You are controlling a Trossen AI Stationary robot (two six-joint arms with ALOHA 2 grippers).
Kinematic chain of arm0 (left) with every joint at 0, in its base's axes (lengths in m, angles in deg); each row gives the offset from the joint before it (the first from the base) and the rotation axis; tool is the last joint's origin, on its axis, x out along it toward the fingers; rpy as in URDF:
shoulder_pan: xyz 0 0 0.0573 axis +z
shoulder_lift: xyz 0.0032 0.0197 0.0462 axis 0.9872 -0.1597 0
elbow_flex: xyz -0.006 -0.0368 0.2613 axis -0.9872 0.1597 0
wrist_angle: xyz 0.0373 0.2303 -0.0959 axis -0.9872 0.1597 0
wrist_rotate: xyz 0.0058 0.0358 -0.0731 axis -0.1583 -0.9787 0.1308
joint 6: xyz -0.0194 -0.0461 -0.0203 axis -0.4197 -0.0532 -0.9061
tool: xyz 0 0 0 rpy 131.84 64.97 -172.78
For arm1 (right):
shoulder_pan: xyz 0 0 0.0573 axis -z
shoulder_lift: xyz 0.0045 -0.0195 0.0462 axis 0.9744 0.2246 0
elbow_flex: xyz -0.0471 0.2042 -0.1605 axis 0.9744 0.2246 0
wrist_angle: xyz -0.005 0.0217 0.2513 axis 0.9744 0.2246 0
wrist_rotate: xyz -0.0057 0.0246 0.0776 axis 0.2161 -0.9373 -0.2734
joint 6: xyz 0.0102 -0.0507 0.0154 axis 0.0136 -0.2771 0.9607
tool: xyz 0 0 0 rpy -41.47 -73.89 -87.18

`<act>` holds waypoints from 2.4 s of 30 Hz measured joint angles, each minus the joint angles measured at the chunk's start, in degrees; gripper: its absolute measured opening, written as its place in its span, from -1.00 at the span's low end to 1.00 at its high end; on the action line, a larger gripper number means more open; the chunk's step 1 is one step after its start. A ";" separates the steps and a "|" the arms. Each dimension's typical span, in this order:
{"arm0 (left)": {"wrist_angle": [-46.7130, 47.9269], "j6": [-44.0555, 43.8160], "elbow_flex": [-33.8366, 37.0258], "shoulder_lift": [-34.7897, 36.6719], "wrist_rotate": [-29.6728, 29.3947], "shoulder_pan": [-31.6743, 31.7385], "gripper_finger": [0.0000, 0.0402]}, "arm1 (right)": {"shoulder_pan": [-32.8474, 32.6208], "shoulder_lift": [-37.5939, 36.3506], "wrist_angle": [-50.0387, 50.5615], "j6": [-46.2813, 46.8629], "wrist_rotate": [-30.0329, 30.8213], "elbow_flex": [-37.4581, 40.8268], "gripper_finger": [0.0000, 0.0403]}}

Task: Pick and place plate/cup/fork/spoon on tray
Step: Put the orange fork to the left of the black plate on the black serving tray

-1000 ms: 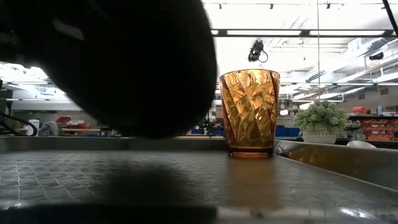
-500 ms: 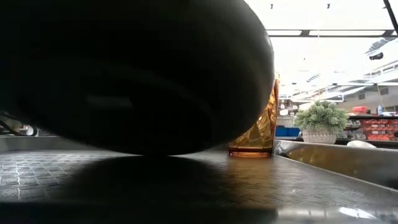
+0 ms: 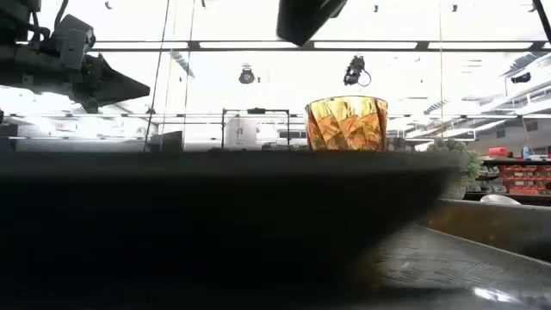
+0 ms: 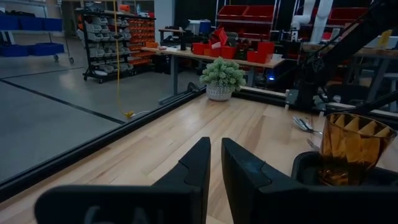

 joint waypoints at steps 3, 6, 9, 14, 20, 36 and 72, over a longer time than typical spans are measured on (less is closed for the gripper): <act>0.00 -0.01 0.00 0.00 0.00 0.01 -0.76 | 0.67 0.22 -0.26 -0.08 4.09 0.04 -0.52; 0.02 0.03 0.00 0.00 0.00 0.00 -0.76 | 2.37 0.22 -4.92 -0.23 5.28 2.71 -0.52; 0.10 0.02 0.00 0.00 0.00 0.01 -0.76 | 4.66 0.39 -10.62 -0.54 3.05 6.52 -0.52; 0.07 0.03 -0.01 0.00 0.00 0.00 -0.76 | 7.47 0.50 -17.38 -1.13 1.91 12.20 -0.52; 0.07 -0.01 -0.01 0.00 0.00 0.00 -0.76 | 8.92 0.33 -18.51 0.20 0.13 15.99 -0.52; 0.04 0.01 -0.01 0.00 0.00 0.01 -0.76 | 8.93 0.37 -10.93 1.76 0.55 7.51 -0.52; -0.24 -0.04 0.00 0.00 0.00 0.01 -0.76 | -3.23 -29.91 2.05 38.49 13.03 42.42 -0.97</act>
